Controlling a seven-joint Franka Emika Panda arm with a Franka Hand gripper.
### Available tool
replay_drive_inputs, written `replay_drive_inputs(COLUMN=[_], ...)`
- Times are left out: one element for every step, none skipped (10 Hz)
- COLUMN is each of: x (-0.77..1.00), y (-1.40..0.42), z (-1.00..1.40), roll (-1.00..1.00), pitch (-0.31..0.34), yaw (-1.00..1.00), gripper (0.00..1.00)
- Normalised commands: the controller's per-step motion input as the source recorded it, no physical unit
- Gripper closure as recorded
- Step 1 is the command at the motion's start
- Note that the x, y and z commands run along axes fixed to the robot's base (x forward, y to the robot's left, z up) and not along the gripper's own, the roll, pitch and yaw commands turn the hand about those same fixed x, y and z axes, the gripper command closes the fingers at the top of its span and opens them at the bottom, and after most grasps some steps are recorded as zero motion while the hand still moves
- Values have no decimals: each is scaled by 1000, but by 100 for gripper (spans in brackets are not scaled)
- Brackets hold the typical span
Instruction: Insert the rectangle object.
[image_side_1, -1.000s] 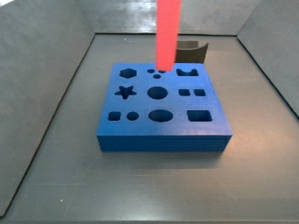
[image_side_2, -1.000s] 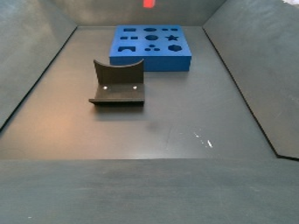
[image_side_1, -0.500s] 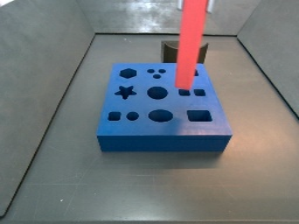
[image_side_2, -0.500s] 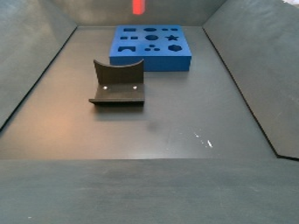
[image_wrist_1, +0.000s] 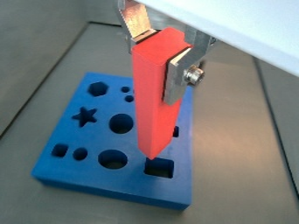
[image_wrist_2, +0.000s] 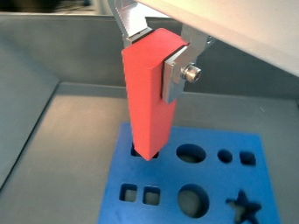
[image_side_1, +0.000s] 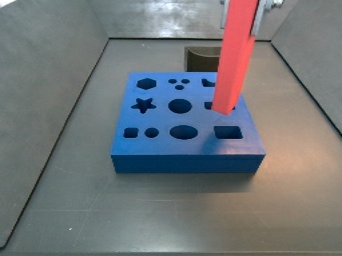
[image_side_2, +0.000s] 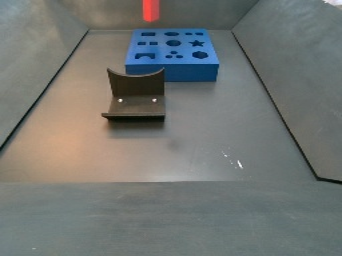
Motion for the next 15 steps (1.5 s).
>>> replay_drive_inputs(x=[57,51,86,323,349,260,0,0,0,0,0,63,171,20,0], y=[-54,-51,-57,-106,-111,-94,-51,-49,-14,0,0,-123,-126,0,0], z=[-240,-240,-234,-203,-189,-174,-31,-26,-51,-120,-260,-429,-277,-134,-57], roll=[101,103,100,104,100,87,19,17,29,63,127,179,89,0,44], pitch=[-47,-44,-46,-29,-21,-24,-10,-4,-7,0,0,99,149,59,59], yaw=[-1000,-1000,-977,-783,-757,-829,-1000,-1000,-1000,-1000,-980,-683,-409,-211,-114], gripper=[100,100,100,100,100,100,100,100,100,100,100,100,100,100,100])
